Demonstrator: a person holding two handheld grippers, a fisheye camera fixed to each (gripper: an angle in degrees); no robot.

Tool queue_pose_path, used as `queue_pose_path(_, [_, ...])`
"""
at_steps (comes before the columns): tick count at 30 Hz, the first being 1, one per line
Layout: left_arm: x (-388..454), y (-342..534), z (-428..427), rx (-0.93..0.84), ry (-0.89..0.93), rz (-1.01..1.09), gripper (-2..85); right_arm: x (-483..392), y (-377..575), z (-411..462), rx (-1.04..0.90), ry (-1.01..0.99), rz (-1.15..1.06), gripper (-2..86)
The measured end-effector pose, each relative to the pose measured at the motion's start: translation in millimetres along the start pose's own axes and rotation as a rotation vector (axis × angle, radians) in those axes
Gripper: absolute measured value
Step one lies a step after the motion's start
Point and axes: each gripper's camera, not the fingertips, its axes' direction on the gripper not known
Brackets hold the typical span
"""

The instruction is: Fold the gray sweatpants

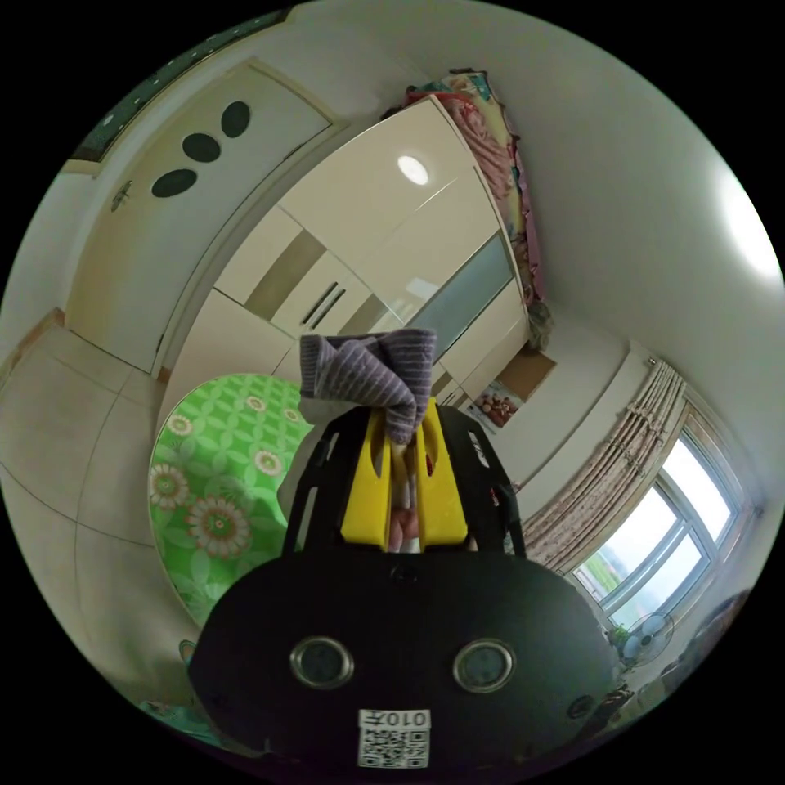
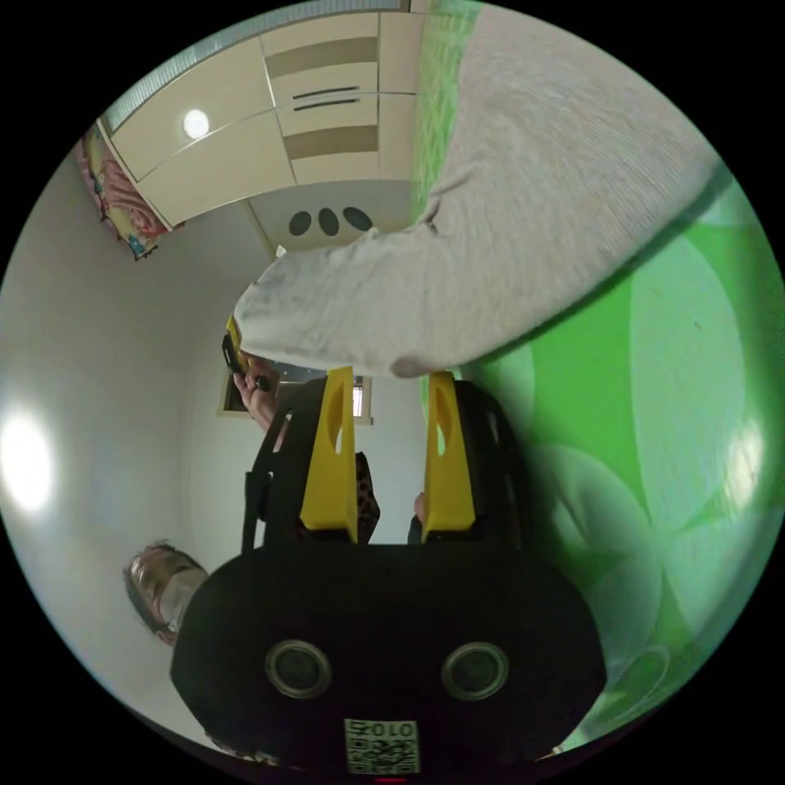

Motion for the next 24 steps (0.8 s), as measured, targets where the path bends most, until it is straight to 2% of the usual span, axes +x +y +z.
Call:
queue_pose_path(5, [-2.5, -5.0, 0.1, 0.01, 0.032, -0.023, 4.9, 10.1, -33.2, 2.7, 0.019, -0.056, -0.015, 12.6])
queue_pose_path(10, [-15.7, -7.9, -7.3, 0.021, 0.025, -0.027, 4.9, 18.2, -60.5, -35.3, 0.13, -0.102, -0.008, 12.1])
queue_pose_path(16, [-57.2, 3.9, -2.0, 0.005, 0.012, -0.102, 4.5, 17.2, -95.1, -103.4, 0.208, 0.01, -0.027, 10.4])
queue_pose_path(19, [-73.4, 10.0, 2.7, -0.014, 0.015, -0.117, 4.5, 24.3, -111.3, -129.1, 0.139, 0.07, -0.015, 10.6])
queue_pose_path(21, [-82.0, 14.5, -0.6, -0.003, 0.003, -0.101, 4.5, 34.2, -117.0, -148.3, 0.006, 0.068, -0.01, 11.6])
queue_pose_path(24, [-99.9, 25.5, -4.8, -0.013, -0.004, -0.101, 4.5, 30.5, -109.2, -199.4, -0.023, 0.109, -0.064, 12.7])
